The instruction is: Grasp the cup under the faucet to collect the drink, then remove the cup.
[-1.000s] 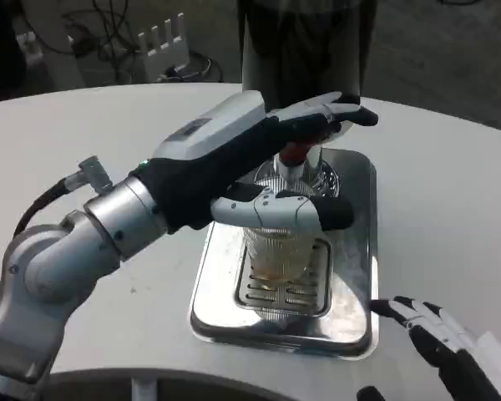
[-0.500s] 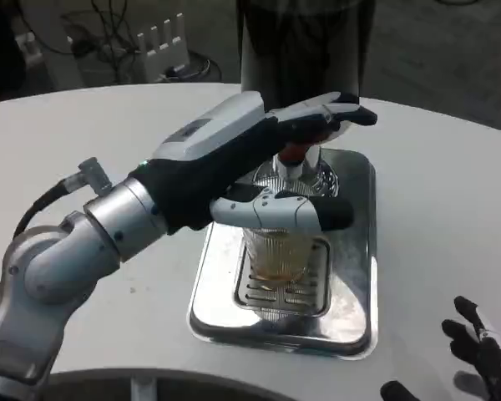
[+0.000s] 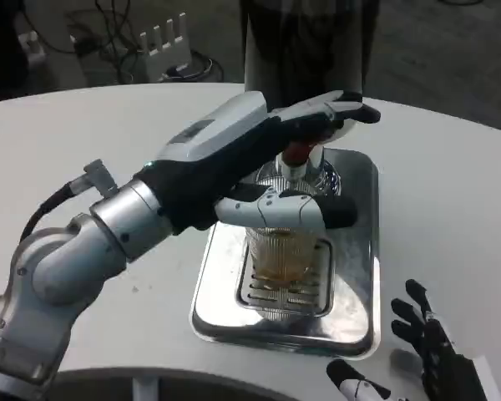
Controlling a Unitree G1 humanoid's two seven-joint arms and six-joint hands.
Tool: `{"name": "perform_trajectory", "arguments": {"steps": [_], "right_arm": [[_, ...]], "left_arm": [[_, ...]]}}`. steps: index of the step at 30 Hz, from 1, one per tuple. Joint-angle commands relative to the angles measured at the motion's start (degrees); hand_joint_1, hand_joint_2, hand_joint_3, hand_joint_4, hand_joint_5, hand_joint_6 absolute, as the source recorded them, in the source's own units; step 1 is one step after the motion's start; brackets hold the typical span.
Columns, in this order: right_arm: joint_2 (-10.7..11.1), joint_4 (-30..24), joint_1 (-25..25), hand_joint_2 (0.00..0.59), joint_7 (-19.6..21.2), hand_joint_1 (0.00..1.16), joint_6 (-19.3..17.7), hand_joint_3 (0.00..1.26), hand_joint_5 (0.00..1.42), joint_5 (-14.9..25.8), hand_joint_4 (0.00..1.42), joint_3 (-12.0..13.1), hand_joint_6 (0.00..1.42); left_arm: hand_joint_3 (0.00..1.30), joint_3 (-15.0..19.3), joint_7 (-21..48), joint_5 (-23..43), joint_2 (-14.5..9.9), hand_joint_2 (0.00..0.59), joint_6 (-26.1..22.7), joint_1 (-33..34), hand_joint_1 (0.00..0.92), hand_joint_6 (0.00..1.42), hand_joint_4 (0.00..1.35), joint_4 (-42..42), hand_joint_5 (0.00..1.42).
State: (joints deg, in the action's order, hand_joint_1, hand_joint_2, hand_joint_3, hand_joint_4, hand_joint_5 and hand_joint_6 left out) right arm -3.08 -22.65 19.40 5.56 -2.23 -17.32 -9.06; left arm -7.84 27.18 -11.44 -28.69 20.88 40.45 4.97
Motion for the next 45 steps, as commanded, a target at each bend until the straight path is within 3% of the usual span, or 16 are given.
{"name": "perform_trajectory", "arguments": {"steps": [1, 10, 15, 21, 24, 27, 33, 40, 45], "right_arm": [[-1.82, 2.46, -3.38, 0.175, 2.28, 0.81, -3.05, 0.04, 0.13, 2.67, 0.11, 0.66, 0.22], [-2.60, 5.56, -8.68, 0.155, 7.14, 0.83, -3.57, 0.05, 0.13, 3.22, 0.10, -0.90, 0.23], [-3.42, 11.81, -13.97, 0.154, 10.26, 0.83, -3.78, 0.05, 0.14, 1.33, 0.10, -2.67, 0.23], [-3.72, 15.56, -19.68, 0.147, 13.02, 0.83, -3.76, 0.06, 0.15, -0.12, 0.12, -4.12, 0.24], [-3.31, 17.93, -21.85, 0.139, 13.75, 0.84, -3.68, 0.07, 0.16, 0.09, 0.12, -3.77, 0.24], [-1.40, 19.01, -22.81, 0.137, 14.39, 0.84, -4.15, 0.08, 0.19, -2.53, 0.13, -4.05, 0.26], [-0.89, 21.61, -26.29, 0.136, 14.63, 0.84, -4.33, 0.08, 0.20, -3.71, 0.15, -3.32, 0.28], [-2.07, 24.87, -28.86, 0.136, 15.85, 0.84, -4.59, 0.09, 0.21, -4.42, 0.15, -3.60, 0.30], [-1.71, 28.93, -31.84, 0.136, 16.67, 0.84, -5.60, 0.09, 0.21, -6.19, 0.16, -4.67, 0.27]], "left_arm": [[0.20, -1.69, 1.03, -1.06, 0.37, 0.000, -0.06, -0.39, 0.000, 0.11, 0.06, 1.41, 0.15], [0.20, -1.77, 0.93, -1.13, 0.68, 0.000, 0.43, 0.82, 0.000, 0.11, 0.06, 3.10, 0.15], [0.20, -2.11, 0.89, -1.33, 1.07, 0.000, 0.62, 1.43, 0.000, 0.11, 0.06, 3.88, 0.16], [0.20, -2.55, 0.74, -1.66, 1.40, 0.000, 0.88, 2.09, 0.000, 0.11, 0.06, 4.81, 0.16], [0.20, -2.56, 0.69, -1.63, 1.33, 0.000, 0.94, 2.26, 0.000, 0.11, 0.06, 5.00, 0.16], [0.20, -2.38, 0.65, -1.64, 1.04, 0.000, 1.00, 2.14, 0.000, 0.11, 0.06, 4.80, 0.16], [0.20, -2.09, 0.77, -1.81, 0.38, 0.000, 1.02, 2.45, 0.000, 0.11, 0.06, 4.43, 0.16], [0.21, -2.52, 0.73, -1.99, 0.67, 0.000, 0.89, 2.74, 0.000, 0.11, 0.07, 4.47, 0.16], [0.21, -2.73, 0.83, -2.13, 0.73, 0.000, 0.72, 3.02, 0.000, 0.11, 0.07, 4.32, 0.16]]}}
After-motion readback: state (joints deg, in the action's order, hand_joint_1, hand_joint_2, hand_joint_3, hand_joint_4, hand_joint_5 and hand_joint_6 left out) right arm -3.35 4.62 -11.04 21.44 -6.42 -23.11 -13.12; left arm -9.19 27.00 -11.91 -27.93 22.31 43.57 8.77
